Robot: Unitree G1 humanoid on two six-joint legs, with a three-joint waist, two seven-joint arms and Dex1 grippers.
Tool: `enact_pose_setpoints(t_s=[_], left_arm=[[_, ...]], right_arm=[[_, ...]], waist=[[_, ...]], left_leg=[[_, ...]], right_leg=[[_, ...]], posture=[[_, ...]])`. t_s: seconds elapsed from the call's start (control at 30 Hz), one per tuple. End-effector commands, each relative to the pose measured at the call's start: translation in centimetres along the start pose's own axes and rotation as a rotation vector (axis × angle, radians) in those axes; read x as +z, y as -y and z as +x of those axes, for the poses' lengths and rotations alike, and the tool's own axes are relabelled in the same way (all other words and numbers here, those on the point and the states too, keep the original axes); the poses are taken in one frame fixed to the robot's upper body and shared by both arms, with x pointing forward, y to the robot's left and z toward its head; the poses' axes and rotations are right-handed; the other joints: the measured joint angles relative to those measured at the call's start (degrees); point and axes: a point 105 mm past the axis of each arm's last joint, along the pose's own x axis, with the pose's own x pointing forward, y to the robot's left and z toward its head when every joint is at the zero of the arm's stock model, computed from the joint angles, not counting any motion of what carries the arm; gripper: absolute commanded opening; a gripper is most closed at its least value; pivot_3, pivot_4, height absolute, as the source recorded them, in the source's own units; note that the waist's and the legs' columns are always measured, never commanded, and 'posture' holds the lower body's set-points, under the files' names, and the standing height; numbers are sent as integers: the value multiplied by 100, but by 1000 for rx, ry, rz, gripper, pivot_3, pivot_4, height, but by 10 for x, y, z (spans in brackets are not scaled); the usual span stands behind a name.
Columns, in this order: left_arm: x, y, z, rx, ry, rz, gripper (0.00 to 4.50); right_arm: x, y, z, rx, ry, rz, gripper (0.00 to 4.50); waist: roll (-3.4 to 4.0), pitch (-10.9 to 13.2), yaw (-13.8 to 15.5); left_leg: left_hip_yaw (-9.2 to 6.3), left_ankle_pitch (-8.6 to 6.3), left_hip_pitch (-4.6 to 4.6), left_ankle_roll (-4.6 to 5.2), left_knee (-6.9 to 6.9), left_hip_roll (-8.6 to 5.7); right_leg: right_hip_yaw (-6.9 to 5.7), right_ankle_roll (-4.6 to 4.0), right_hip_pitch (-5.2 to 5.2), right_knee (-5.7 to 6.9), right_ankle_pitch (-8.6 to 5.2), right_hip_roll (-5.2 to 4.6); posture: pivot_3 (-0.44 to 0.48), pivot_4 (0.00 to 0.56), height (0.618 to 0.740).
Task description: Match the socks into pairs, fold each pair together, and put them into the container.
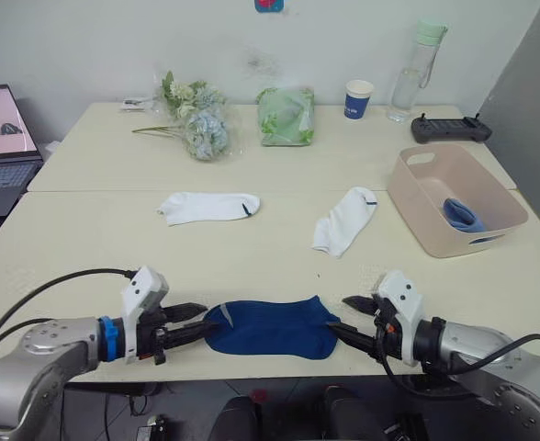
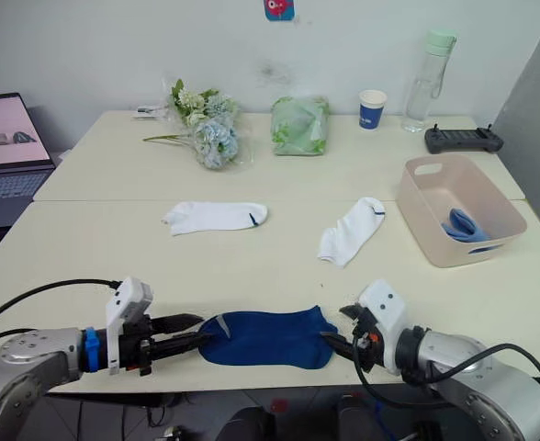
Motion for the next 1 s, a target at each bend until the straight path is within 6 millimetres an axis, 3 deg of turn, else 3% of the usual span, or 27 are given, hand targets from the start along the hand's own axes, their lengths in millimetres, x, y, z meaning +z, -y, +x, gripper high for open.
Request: enact_pose_setpoints(t_s=[0.03,0.13,0.23,0.37,0.47,0.57,0.7,0.9,1.0], left_arm=[[17,5,-2,-55,18,57,2174],[22,9,6,-103,5,139,2174],[24,23,14,-194,-25,247,1337],[3,34,30,-274,-85,311,22],[-3,30,39,-259,-82,335,0],[-13,16,54,-201,-80,324,0],[-31,-5,56,-121,-135,317,0],[-54,-29,47,-30,-210,267,0],[-48,-31,46,-20,-182,271,0]], right_arm=[[21,-9,3,30,77,-109,3453],[20,-9,14,28,71,-153,3453],[16,-16,25,80,63,-213,2614],[8,-21,35,125,55,-191,1096],[-2,-23,39,144,23,-208,64],[-27,-25,43,170,-65,-254,27],[-57,-16,39,129,-160,-241,27],[-74,1,24,66,-220,-244,27],[-73,4,17,59,-214,-252,27]], waist=[[1,1,-2],[1,1,-4],[1,1,-5],[2,2,-3],[2,2,-2],[3,2,3],[-4,4,4],[12,-23,5],[20,-46,4]], left_leg=[[0,0,0,0,0,0],[1,0,0,0,-1,-1],[2,0,0,0,-1,-2],[4,0,0,0,-2,-1],[2,0,-1,0,-1,0],[2,0,2,0,-1,-3],[2,-1,1,2,0,-3],[-2,-3,52,5,-2,-1],[-2,-4,60,6,-4,1]], right_leg=[[-1,0,0,0,0,0],[0,1,1,-2,-1,1],[1,0,0,-3,0,1],[4,-1,-1,-4,-1,0],[1,-1,0,-4,0,0],[1,-1,4,-4,0,0],[0,0,5,-7,-1,1],[-3,3,56,-12,-3,-1],[-3,5,62,-12,-5,1]], posture=[[0,150,740],[0,150,740],[0,150,740],[0,150,740],[0,150,740],[0,150,740],[0,150,740],[0,150,740],[0,150,740]])
